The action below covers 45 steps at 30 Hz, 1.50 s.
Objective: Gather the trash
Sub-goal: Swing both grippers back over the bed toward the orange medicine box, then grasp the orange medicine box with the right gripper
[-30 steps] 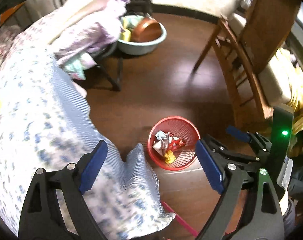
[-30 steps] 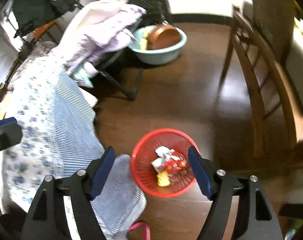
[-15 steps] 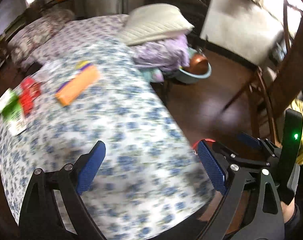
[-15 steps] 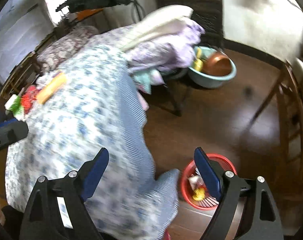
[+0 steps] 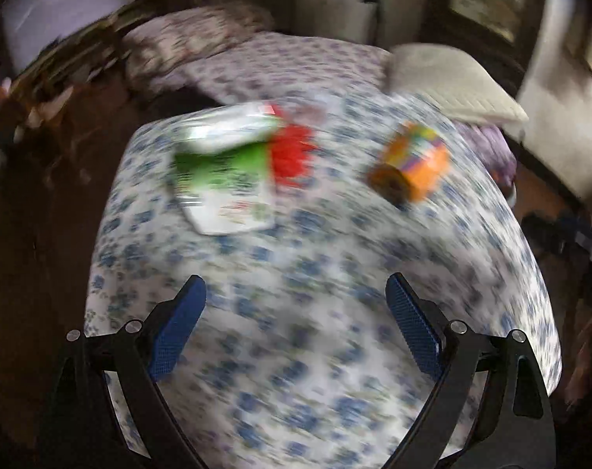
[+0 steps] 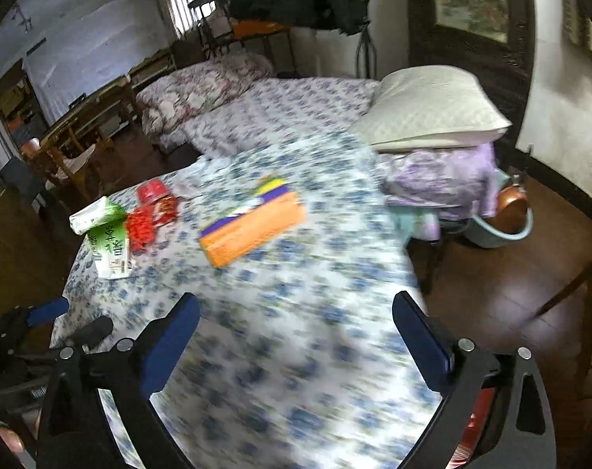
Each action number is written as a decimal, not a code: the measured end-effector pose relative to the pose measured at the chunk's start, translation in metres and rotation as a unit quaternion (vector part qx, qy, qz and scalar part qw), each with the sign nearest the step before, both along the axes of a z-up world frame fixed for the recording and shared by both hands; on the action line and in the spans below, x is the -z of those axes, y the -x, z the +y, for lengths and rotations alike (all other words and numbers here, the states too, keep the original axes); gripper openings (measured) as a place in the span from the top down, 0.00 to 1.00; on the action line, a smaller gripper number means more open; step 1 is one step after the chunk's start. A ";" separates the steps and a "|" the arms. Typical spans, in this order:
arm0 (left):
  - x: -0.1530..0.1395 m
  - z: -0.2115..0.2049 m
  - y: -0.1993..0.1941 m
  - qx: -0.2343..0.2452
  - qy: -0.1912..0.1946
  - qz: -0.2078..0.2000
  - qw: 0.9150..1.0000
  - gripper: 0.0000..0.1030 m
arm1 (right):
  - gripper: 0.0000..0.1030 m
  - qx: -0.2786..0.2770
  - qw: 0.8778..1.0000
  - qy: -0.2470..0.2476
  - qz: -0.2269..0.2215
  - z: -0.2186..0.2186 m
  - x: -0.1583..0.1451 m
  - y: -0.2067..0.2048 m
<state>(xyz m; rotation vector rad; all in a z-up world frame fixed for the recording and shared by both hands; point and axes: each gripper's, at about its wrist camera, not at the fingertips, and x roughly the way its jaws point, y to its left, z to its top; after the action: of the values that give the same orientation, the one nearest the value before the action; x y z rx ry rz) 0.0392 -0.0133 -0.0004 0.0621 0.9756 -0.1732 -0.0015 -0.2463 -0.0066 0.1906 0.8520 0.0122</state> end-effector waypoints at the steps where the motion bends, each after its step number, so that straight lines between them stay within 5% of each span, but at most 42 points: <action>1: 0.000 0.012 -0.007 -0.010 0.005 0.000 1.000 0.13 | 0.06 -0.007 1.000 -0.011 0.004 0.013 0.004 -0.009; 6: 0.002 0.062 -0.029 -0.076 0.002 -0.011 0.997 0.13 | 0.06 -0.026 0.999 -0.020 0.021 0.049 0.023 -0.025; 11: 0.014 0.086 -0.028 -0.103 0.034 0.026 0.994 0.13 | 0.06 -0.041 0.999 0.000 0.033 0.056 0.044 -0.019; 15: 0.013 0.091 -0.024 -0.115 0.073 0.037 0.990 0.13 | 0.06 -0.034 0.999 0.010 0.016 0.050 0.041 -0.022; 23: 0.014 0.082 -0.022 -0.116 0.054 0.022 0.992 0.13 | 0.06 -0.008 0.999 -0.041 0.010 0.044 0.027 -0.058; 34: 0.022 0.091 -0.026 -0.124 0.062 0.036 0.990 0.13 | 0.08 0.049 0.998 -0.031 0.026 0.055 0.035 -0.124; 40: 0.027 0.092 -0.033 -0.125 0.066 0.047 0.989 0.13 | 0.49 0.004 0.998 -0.044 0.043 0.060 0.047 -0.126; 44: 0.028 0.090 -0.033 -0.125 0.063 0.046 0.989 0.13 | 0.63 -0.032 0.997 -0.059 0.030 0.064 0.036 -0.110; 45: 0.028 0.091 -0.033 -0.126 0.063 0.046 0.989 0.13 | 1.00 -0.047 0.996 -0.070 0.030 0.065 0.033 -0.104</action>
<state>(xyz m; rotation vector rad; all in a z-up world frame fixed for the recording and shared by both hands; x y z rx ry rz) 0.0727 0.0776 -0.0283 -0.1857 1.0527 -0.0038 0.1022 -0.1812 -0.0394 0.2841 0.9211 0.1559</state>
